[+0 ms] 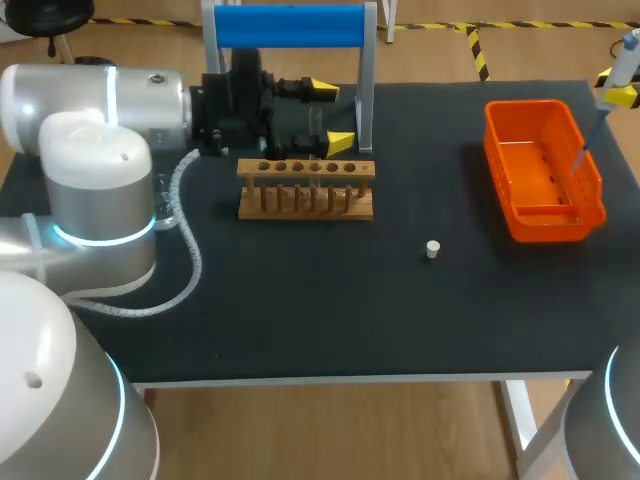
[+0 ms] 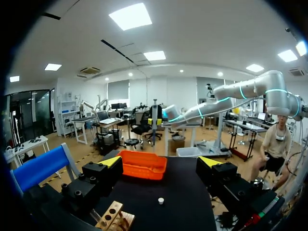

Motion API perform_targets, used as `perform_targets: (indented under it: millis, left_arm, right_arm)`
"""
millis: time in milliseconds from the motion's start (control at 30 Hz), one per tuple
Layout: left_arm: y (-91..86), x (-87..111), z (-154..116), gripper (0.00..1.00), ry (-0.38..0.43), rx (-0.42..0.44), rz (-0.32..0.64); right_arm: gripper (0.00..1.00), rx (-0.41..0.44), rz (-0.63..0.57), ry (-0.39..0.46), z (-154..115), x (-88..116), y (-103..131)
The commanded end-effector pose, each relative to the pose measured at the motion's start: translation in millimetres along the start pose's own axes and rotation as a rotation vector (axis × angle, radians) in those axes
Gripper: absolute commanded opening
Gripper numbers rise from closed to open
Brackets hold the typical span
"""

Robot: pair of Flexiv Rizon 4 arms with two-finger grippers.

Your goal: Invert the test tube, pick up the pipette, mount the tip to pipette, aspirate from beaker and dispense into the tube, eject the tip, return the pipette, and cap with the stopper.

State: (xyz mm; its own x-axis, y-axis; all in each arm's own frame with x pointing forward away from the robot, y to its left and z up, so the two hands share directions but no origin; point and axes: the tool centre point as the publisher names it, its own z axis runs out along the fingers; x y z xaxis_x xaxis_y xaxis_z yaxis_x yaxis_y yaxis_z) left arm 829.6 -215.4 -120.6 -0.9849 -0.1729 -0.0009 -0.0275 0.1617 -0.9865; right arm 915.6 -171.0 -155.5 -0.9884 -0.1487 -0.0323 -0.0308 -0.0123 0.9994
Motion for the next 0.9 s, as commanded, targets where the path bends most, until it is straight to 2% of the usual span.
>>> perform_targets:
  millis: [33, 300, 567, 900]
  left_arm:
    - [-15.6, -13.4, 57, 1.0, 0.009, -0.035, -0.002]
    - [-42.8, -24.8, 119, 1.0, 0.017, -0.055, -0.009]
    - [-68.7, -30.8, 161, 1.0, 0.016, -0.068, -0.018]
    - [-96.4, -28.4, 208, 1.0, 0.038, -0.067, -0.005]
  right_arm:
    - [0.0, 0.003, -0.001, 0.001, 0, 0, 1]
    - [0.0, 0.003, -0.001, 0.001, 0, 0, 1]
    - [0.0, 0.003, -0.001, 0.001, 0, 0, 1]
    - [0.0, 0.003, -0.001, 0.001, 0, 0, 1]
